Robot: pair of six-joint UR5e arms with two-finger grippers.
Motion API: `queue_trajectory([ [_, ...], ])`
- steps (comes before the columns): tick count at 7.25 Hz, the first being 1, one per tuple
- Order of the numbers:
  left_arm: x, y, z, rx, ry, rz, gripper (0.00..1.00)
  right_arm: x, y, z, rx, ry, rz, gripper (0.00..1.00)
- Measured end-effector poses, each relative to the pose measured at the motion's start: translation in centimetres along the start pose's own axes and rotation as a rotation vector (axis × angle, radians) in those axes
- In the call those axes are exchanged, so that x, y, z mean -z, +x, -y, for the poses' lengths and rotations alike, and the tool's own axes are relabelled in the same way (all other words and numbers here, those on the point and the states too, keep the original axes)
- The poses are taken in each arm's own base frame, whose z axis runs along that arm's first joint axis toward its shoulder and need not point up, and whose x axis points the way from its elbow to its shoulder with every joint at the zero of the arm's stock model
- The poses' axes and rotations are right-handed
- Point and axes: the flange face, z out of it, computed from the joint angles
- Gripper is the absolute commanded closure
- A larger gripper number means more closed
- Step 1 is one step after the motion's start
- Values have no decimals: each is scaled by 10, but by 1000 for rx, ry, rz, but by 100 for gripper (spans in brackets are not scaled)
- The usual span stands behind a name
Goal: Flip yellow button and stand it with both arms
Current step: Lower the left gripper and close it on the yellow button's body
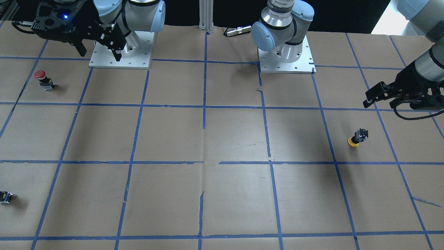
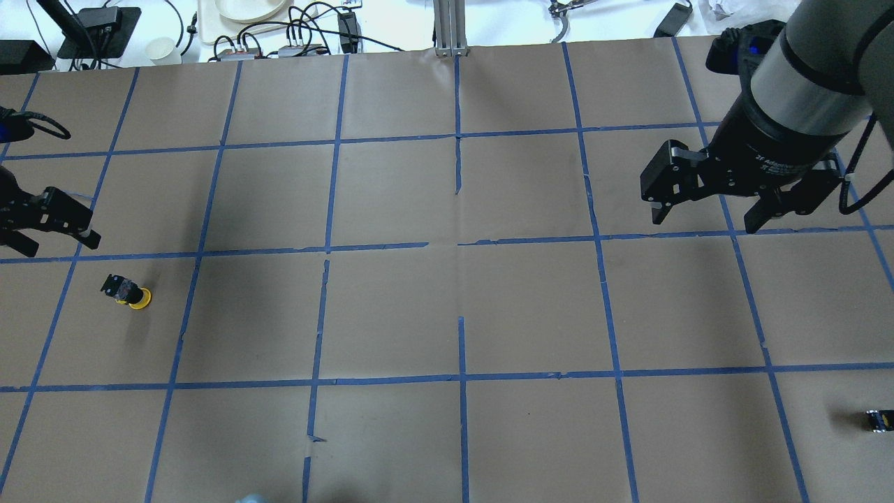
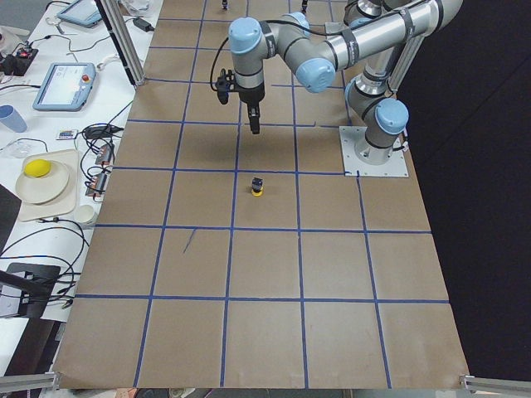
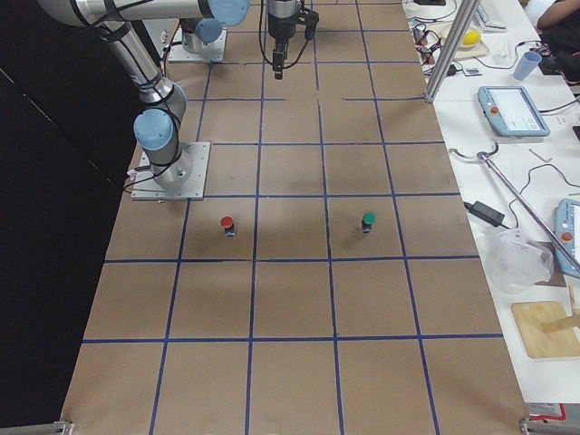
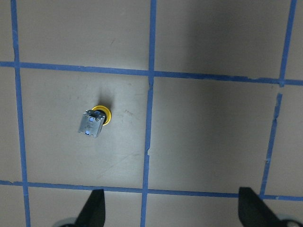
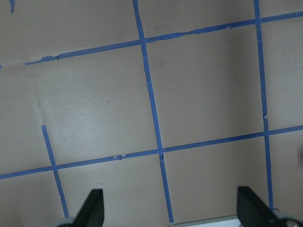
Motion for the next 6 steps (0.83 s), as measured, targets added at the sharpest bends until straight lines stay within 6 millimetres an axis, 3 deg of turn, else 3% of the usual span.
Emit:
queue_trajectory([
  [2, -37, -20, 1, -146, 14, 3, 5, 1, 0, 1, 0, 7, 4, 0],
  [6, -103, -30, 5, -332, 26, 15, 4, 1, 0, 1, 0, 10, 3, 0],
])
